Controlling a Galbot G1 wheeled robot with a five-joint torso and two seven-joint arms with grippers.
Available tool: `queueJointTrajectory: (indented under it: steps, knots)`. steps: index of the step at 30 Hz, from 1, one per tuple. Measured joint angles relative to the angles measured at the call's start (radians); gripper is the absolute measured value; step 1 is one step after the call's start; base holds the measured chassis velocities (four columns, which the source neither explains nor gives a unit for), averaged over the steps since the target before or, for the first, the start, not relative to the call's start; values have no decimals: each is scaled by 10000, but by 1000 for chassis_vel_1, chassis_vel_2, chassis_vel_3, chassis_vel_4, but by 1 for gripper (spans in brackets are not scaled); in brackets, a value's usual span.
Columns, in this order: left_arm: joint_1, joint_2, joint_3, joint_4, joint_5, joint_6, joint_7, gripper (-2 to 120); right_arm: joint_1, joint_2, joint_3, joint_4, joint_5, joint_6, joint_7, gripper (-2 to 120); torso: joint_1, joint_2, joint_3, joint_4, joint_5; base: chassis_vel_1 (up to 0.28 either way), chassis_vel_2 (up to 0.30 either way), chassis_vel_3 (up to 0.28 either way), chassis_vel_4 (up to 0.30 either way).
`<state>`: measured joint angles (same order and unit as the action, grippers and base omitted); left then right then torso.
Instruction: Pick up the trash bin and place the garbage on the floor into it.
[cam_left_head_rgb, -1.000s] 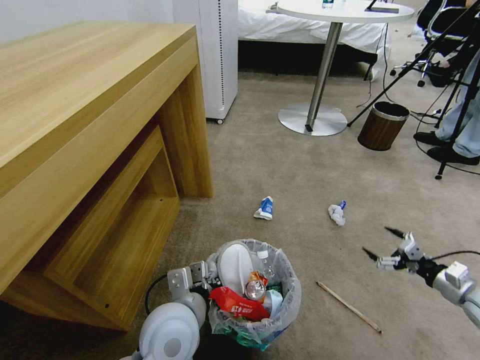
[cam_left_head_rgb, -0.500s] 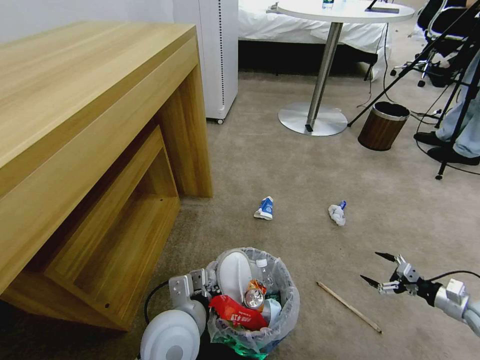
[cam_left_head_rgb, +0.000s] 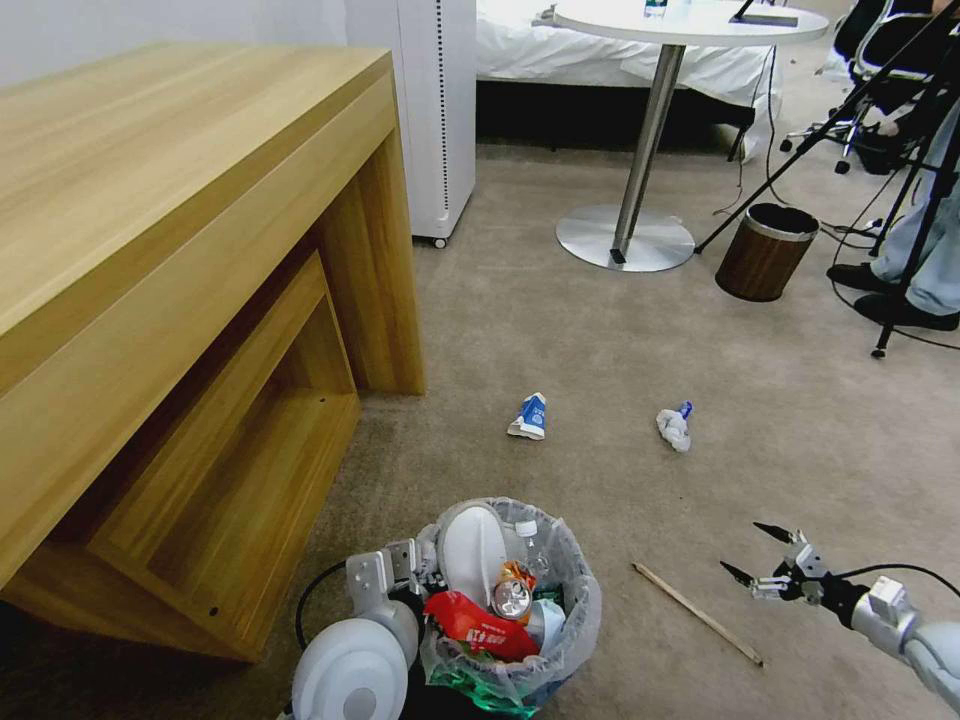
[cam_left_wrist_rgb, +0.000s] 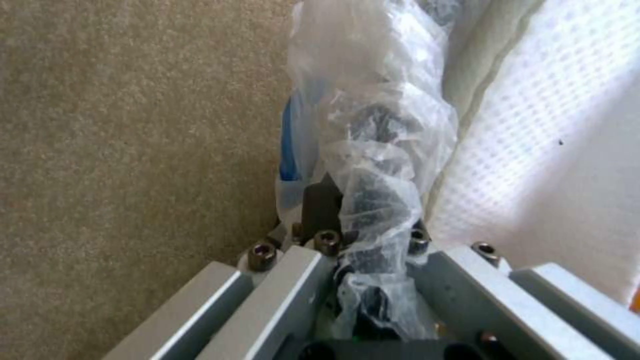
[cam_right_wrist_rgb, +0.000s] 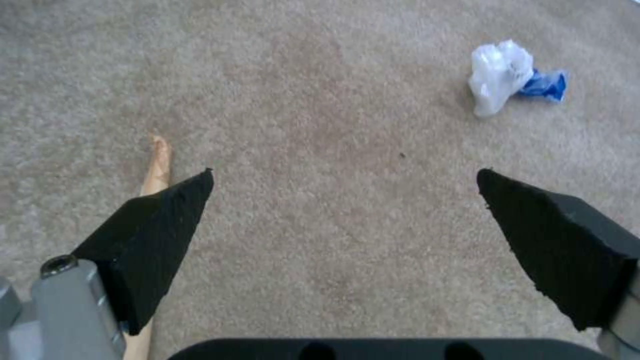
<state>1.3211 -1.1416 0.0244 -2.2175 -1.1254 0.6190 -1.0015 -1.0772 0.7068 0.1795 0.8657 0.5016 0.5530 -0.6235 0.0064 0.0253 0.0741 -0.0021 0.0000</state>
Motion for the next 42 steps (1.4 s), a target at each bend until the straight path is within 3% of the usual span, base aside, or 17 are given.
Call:
queueJointTrajectory:
  steps: [18, 42]
  knots:
    - [245, 8, 73, -3, 312, -70, 135, 0, 1357, 1155, -1096, -1607, -325, 129, 273, 100, 0, 0, 0, 1, 0, 0, 0, 0, 0]
    - [437, 175, -14, -128, 383, -85, 170, 0, 1669, 1947, -1672, -2089, -1026, 161, 411, 100, 0, 0, 0, 0, -1, 0, 0, 0, 0]
